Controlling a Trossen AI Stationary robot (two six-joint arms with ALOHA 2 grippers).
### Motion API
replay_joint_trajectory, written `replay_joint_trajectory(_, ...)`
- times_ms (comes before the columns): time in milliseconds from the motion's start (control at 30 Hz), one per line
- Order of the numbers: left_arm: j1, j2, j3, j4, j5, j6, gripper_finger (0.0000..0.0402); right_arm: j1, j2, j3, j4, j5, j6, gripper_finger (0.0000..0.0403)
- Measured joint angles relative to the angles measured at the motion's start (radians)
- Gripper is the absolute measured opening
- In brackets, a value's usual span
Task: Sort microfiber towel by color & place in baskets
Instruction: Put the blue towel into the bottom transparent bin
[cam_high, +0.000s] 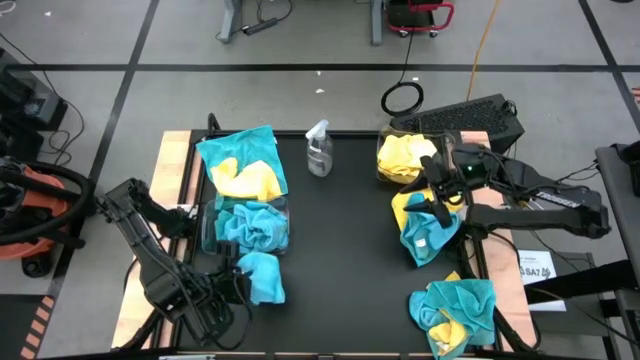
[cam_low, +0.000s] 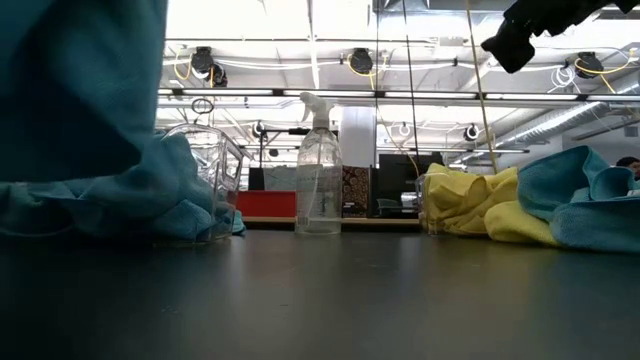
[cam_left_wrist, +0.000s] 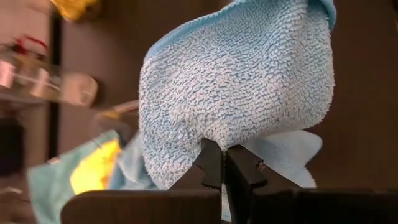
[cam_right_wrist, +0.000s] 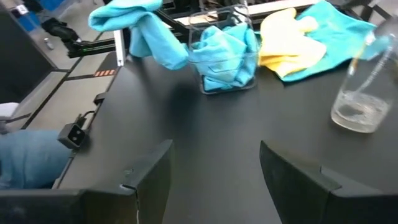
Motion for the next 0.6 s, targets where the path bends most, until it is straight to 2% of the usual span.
replay_joint_trajectory(367, 0.0, 0.0, 0.014, -0.003, -0.242, 0.117, 0.0001, 0.112, 0.009, 0.0, 0.098, 0.0, 0.025, 0.0231)
replay_joint_trajectory(600, 0.03, 0.0, 0.014, 0.002, -0.371, 0.194, 0.0001, 0.183, 0.072, 0.0, 0.198, 0.001, 0.025, 0.0231)
